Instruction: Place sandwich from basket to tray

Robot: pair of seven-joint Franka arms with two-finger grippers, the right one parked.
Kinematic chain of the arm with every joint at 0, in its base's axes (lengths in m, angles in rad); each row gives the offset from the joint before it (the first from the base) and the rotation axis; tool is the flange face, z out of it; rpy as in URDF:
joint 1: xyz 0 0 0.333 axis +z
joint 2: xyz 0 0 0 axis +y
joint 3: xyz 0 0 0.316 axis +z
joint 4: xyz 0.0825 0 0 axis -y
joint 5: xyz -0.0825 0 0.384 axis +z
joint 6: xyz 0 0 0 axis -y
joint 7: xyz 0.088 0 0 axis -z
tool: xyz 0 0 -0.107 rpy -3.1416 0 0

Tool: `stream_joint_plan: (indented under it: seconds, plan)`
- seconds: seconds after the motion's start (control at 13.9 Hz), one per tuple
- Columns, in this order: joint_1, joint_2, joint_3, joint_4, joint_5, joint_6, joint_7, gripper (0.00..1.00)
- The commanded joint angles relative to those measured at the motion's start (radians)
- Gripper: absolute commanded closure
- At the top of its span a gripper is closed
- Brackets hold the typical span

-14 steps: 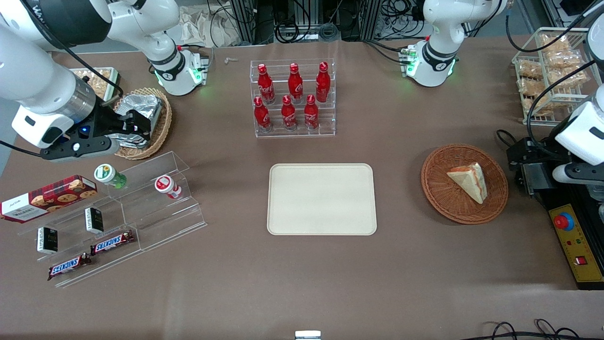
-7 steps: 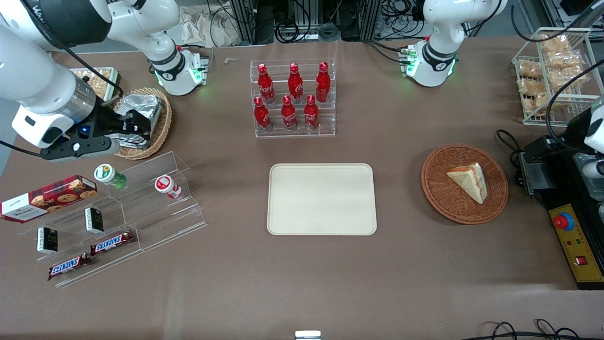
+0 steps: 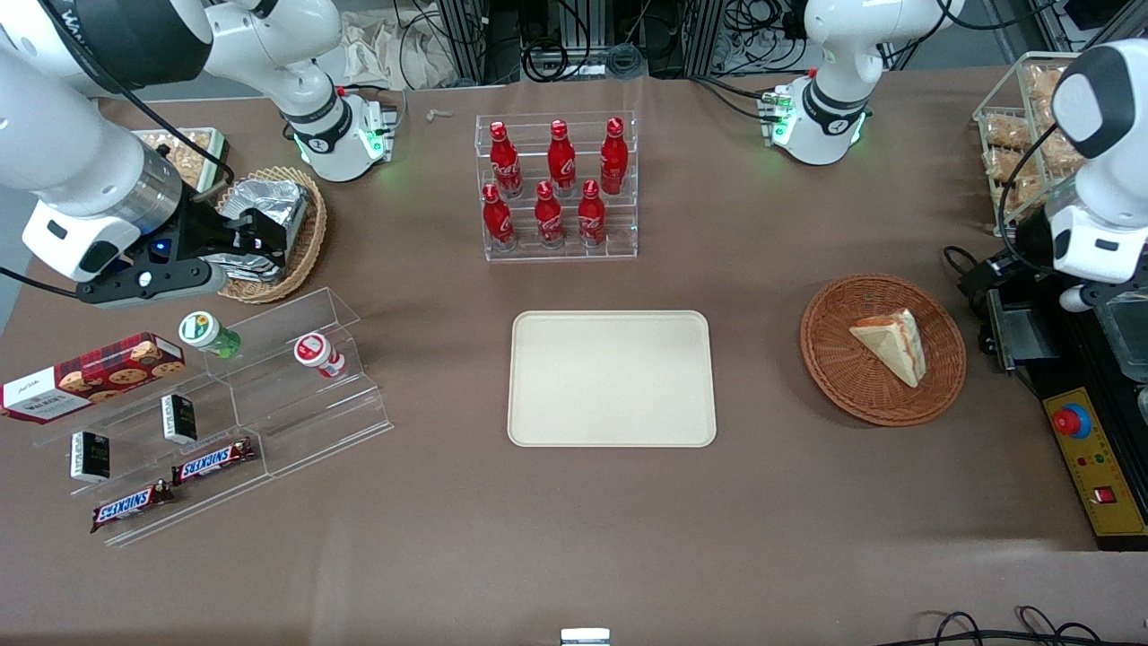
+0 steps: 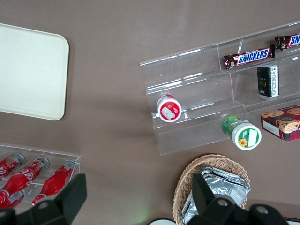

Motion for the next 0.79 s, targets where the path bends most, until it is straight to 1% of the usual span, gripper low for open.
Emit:
stream_joint_plan:
  seconds: [0.0,0.22,0.43,0.72]
  plan:
    - [-0.001,0.02,-0.007,-0.063,-0.008,0.114,-0.097,0.0]
    - [-0.012,0.098,-0.017,-0.083,-0.008,0.215,-0.15,0.0]
    - [-0.012,0.149,-0.017,-0.125,-0.009,0.313,-0.157,0.0]
    - [-0.013,0.212,-0.03,-0.138,-0.011,0.367,-0.216,0.0]
